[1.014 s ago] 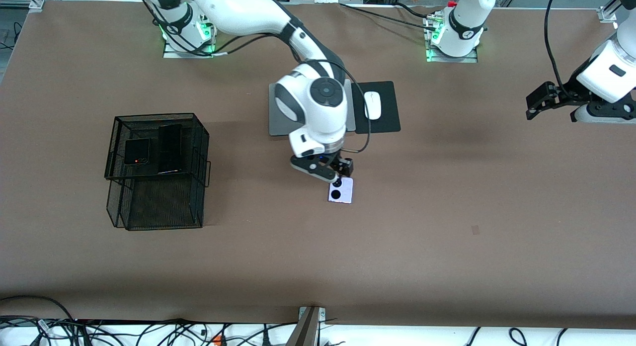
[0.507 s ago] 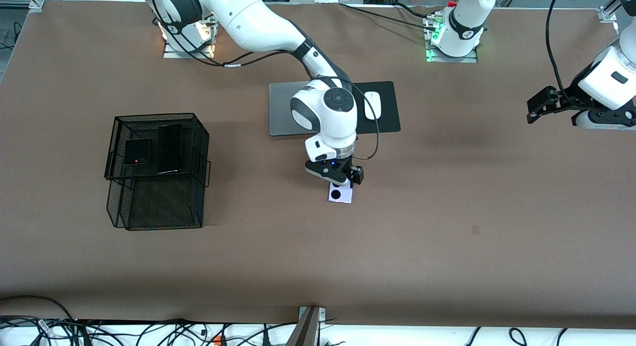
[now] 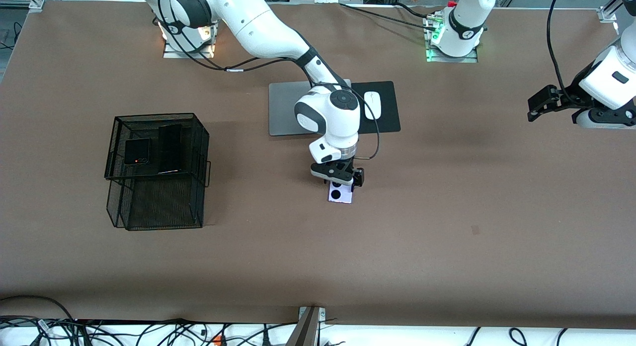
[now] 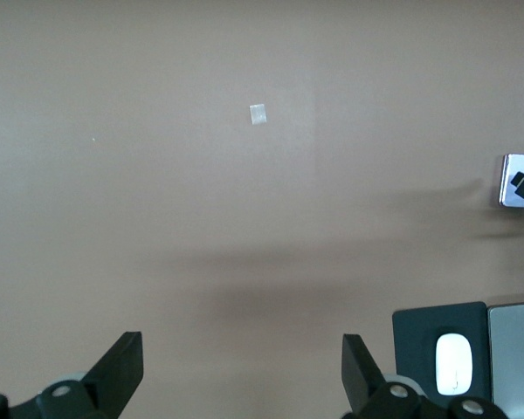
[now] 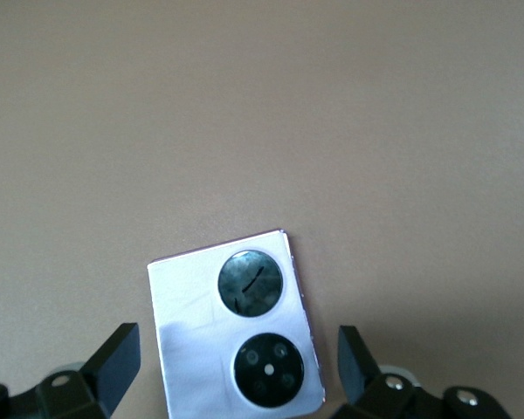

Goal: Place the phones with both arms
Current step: 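Lower the right gripper and grasp the white flip phone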

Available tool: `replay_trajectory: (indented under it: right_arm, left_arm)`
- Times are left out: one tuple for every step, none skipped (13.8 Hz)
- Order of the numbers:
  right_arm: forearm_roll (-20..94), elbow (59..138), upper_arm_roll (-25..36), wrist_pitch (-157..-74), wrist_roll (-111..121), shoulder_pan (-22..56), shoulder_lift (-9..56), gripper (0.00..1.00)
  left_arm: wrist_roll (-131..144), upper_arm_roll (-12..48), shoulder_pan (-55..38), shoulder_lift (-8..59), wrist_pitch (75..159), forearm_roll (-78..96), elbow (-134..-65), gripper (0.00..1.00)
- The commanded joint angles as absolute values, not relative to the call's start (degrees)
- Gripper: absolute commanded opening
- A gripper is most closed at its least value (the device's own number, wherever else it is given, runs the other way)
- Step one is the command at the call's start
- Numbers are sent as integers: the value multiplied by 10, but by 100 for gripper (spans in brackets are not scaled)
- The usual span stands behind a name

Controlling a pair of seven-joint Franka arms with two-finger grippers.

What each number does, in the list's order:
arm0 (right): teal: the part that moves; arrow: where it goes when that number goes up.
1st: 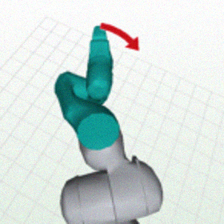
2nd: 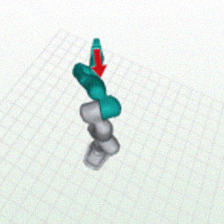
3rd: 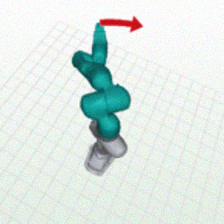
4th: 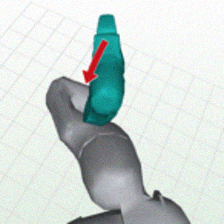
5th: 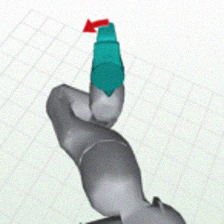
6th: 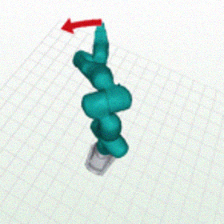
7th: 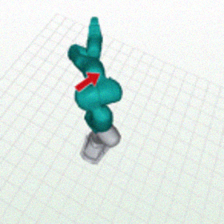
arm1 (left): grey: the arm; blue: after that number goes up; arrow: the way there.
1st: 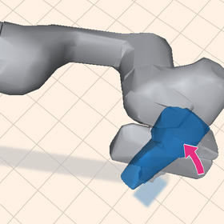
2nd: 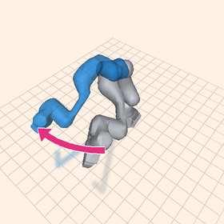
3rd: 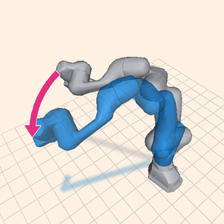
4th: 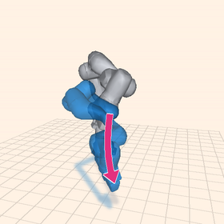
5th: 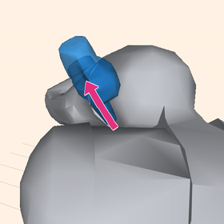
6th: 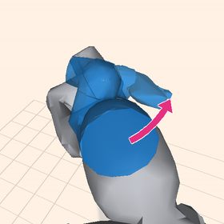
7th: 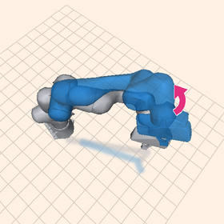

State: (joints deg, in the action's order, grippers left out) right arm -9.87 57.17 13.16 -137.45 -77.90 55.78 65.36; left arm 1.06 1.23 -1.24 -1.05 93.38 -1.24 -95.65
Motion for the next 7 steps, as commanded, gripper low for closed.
replay_trajectory:
  right_arm:
    - [-112,548,141,-1385,-771,562,672,100]
    - [-112,548,141,-1395,-771,562,673,100]
    - [-112,548,141,-1401,-771,562,673,100]
    - [-113,548,142,-1404,-771,562,677,100]
    - [-113,548,142,-1411,-772,562,681,100]
    - [-114,548,143,-1415,-773,562,685,100]
    - [-121,548,143,-1416,-772,562,686,100]
  left_arm:
    - [-5,11,-12,-5,913,-8,-940,100]
    - [-4,10,-12,-5,912,-8,-940,100]
    - [-4,11,-12,-5,912,-8,-940,100]
    - [-4,11,-13,-5,912,-7,-940,100]
    - [-4,11,-15,-5,912,-8,-940,100]
    - [-4,11,-18,-4,916,-8,-938,100]
    - [-4,11,-18,-2,917,-7,-933,100]
